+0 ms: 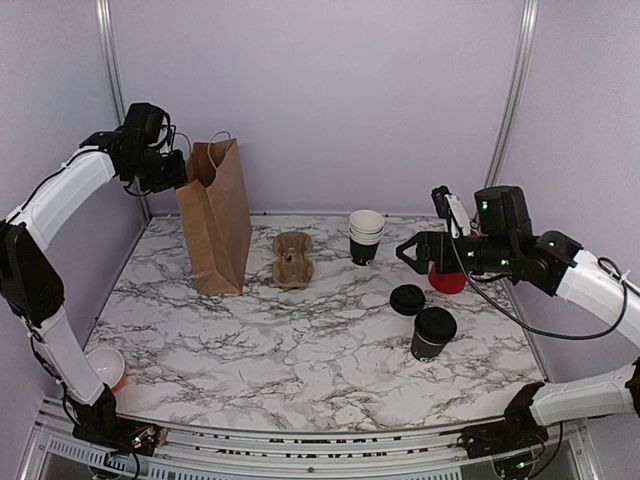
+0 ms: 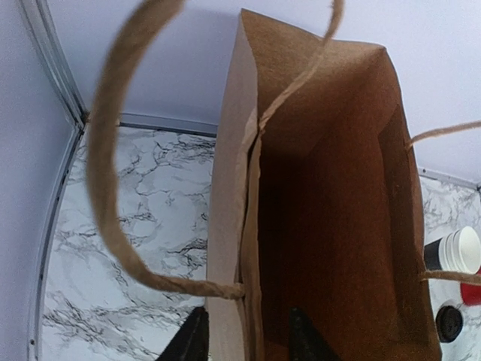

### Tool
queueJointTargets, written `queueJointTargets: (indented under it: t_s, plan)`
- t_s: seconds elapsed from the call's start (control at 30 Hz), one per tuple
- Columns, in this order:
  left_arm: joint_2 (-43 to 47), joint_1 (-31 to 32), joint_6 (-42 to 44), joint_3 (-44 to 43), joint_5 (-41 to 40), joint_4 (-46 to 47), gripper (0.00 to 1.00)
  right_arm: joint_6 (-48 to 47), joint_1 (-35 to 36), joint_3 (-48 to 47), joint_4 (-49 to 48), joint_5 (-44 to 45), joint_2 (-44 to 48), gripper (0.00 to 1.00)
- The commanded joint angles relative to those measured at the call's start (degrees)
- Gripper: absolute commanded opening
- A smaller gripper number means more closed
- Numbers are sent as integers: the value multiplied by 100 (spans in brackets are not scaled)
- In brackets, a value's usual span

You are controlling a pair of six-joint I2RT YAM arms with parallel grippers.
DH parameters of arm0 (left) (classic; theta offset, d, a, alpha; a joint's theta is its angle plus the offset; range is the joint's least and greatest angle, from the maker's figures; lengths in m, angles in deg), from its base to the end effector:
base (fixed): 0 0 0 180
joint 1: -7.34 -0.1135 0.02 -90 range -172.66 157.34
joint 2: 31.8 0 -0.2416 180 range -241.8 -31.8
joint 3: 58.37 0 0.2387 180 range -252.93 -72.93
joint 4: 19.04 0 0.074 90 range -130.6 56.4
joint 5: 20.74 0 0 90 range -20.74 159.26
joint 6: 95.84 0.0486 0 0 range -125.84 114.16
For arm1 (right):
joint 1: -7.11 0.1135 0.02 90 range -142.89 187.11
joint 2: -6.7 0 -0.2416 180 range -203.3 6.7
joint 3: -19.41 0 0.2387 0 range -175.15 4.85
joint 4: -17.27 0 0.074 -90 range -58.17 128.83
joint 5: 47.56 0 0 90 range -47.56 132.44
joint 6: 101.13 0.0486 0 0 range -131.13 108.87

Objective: Pack the takeout coffee

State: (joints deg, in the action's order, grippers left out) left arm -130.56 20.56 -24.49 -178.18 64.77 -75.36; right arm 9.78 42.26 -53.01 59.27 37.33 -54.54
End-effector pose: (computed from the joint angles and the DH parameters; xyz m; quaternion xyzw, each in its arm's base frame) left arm 0.3704 -0.0831 0.3673 -0.0600 0.8856 -0.0926 0.4512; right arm 0.1962 0.1435 0.3089 -0.1295 0.8593 0.2660 0.4172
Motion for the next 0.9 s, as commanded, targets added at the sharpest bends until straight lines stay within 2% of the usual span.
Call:
queueJointTargets:
  t_s: [0.0,0.1,0.13,0.4,0.57,0.87]
  plan:
    - [63,-13,38,68,2,-32,21,-94,236,-172,-68,238,-63,94]
    - [275,-10,120,68,-24,-41,3,-223,438,-335,24,483,-236,94]
    - [363,2,150,66,-43,-43,0,-287,499,-387,40,554,-334,94]
    - [1278,168,513,272,35,-236,0,-674,750,-822,-177,594,-939,94]
    - [2057,373,616,765,81,-328,0,-1010,831,-1147,-502,406,-1559,94]
    - [3334,814,658,1874,-55,-342,0,-1767,944,-2337,-739,258,-3261,92]
